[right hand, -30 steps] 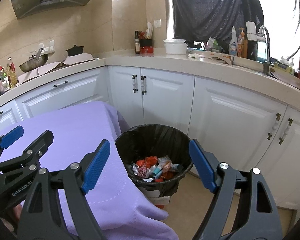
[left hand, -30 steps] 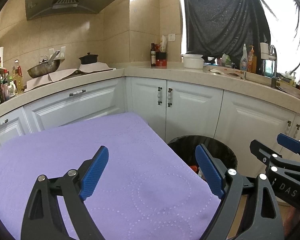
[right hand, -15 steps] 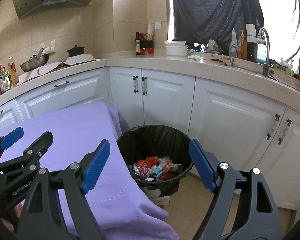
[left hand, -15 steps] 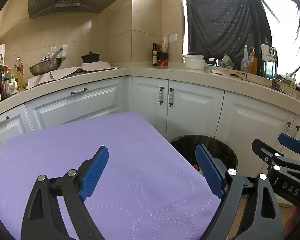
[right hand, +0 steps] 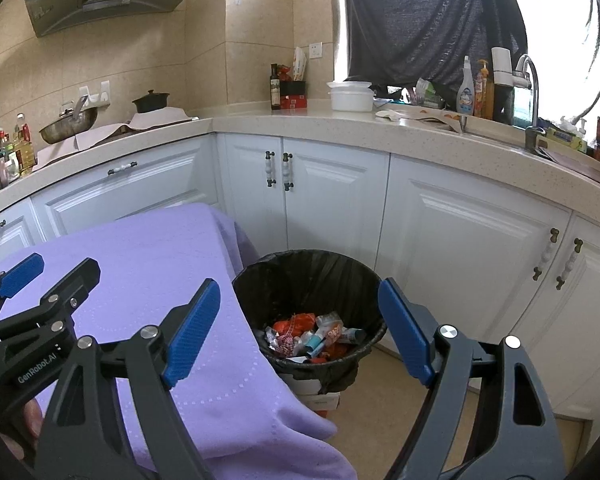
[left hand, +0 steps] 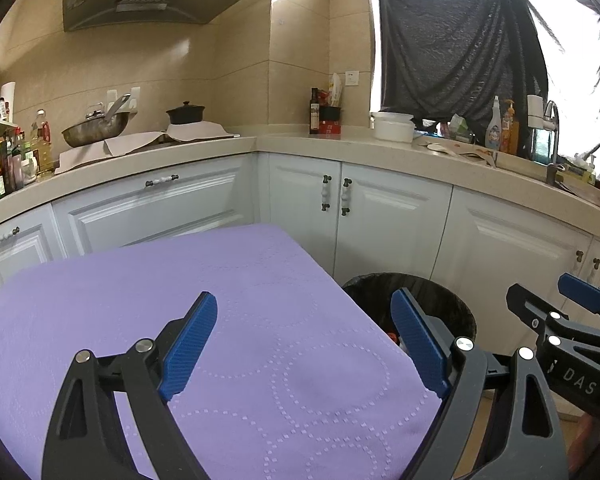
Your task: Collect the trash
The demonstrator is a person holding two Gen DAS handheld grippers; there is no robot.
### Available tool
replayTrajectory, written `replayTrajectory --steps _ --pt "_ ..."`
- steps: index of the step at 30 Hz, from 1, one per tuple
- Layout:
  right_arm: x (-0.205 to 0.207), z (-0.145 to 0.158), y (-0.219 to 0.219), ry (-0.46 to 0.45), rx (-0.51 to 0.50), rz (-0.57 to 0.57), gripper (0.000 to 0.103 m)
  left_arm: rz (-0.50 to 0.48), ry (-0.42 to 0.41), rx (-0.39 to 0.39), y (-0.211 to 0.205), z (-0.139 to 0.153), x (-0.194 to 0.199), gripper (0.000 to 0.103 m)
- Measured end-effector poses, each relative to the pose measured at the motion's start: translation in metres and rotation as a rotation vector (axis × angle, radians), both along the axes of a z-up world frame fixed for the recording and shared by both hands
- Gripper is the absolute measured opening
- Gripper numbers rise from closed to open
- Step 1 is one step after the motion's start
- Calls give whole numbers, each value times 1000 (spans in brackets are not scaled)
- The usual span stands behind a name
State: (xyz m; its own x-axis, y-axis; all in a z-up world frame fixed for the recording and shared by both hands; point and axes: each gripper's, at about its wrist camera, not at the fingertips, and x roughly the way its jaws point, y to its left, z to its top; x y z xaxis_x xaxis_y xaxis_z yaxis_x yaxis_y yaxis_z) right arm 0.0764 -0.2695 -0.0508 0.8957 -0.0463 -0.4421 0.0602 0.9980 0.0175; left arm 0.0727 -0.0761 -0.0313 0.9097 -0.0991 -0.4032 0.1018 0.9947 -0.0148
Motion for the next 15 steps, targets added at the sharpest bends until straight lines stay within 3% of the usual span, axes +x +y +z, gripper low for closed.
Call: replayTrajectory --steps 15 --pt "2 -2 2 9 -3 4 79 10 3 2 1 0 1 86"
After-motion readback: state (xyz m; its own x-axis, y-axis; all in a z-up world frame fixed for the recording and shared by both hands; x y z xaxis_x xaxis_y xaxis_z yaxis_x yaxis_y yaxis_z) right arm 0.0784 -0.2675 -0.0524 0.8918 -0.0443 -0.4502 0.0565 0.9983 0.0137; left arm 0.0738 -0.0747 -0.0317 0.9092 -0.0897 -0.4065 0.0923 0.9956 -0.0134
